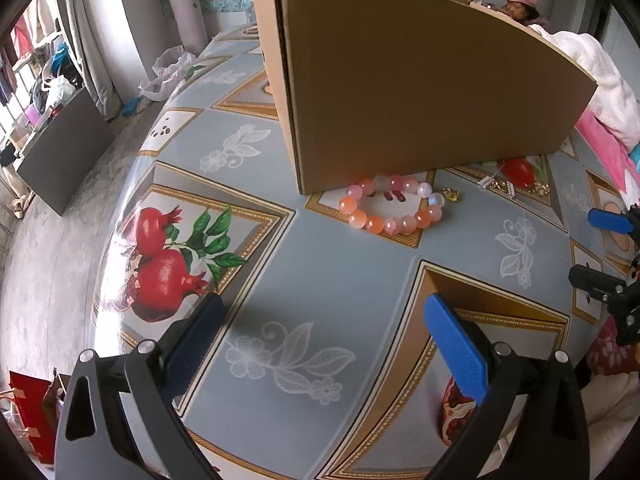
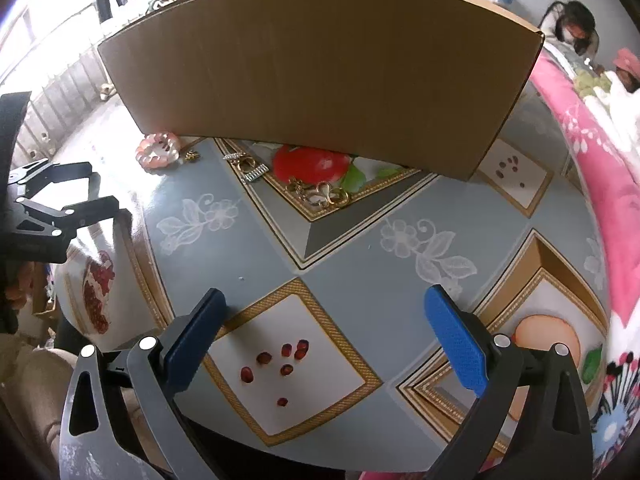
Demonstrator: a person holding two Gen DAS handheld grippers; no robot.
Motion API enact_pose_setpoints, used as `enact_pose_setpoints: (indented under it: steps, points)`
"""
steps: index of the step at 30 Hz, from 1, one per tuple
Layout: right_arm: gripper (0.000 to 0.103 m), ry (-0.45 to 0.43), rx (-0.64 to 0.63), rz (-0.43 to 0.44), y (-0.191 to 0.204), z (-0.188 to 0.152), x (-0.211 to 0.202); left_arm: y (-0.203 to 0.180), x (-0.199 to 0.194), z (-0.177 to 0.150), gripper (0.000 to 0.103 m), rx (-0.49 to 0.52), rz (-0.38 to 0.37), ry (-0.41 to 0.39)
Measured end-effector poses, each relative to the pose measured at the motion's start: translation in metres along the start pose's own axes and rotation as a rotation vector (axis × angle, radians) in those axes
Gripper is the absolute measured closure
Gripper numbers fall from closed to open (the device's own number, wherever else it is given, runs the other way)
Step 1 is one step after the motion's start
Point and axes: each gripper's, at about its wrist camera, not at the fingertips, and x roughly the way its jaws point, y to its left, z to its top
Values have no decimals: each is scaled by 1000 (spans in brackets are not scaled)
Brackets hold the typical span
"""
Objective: Organize jewelry
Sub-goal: 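Withdraw both tools and move the left tool toward the pink bead bracelet, then move the right tool toward the small gold ring beside the box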
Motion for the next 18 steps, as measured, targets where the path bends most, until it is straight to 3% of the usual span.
enact_pose_setpoints:
  steps: [11,13,18]
  points:
    - [13,-119,107,110,-33,17,-34,-2,-3,-2,5,22,-6,-7]
    - [17,-126,117,128,-32,20,-31,-7,-8,1,6,37,-13,-40]
    - [28,-154,137,178,-35,29,-29,-27,-25,12,21,105,-75,-151]
